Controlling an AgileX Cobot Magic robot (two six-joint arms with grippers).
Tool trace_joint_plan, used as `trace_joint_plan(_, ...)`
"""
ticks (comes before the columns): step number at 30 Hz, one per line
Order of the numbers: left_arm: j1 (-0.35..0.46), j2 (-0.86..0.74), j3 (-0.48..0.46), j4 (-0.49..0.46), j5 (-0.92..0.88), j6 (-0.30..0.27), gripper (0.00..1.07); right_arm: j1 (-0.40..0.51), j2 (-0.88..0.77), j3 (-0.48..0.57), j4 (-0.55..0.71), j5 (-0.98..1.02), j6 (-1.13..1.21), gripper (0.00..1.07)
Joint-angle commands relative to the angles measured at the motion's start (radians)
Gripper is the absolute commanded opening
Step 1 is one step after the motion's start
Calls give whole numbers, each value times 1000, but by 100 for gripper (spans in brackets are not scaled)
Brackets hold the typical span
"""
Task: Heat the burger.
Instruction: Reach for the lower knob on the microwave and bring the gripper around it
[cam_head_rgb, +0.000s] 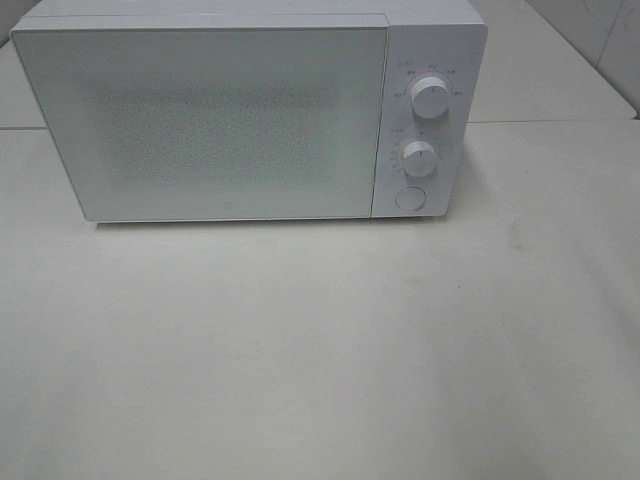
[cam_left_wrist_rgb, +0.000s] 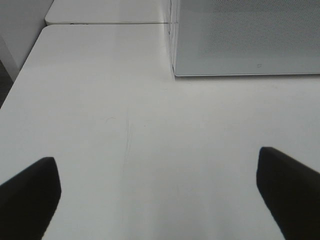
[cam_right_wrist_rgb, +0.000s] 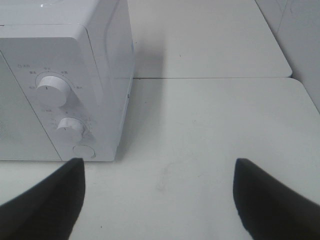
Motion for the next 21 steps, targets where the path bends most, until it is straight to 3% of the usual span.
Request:
trace_joint_plan(1, 0, -22, 4, -2, -1, -5, 100, -7, 45, -5, -4, -87, -4, 78)
trace_joint_plan(21, 0, -22, 4, -2, -1, -5, 100, -7, 247, 186, -4, -613, -4, 76)
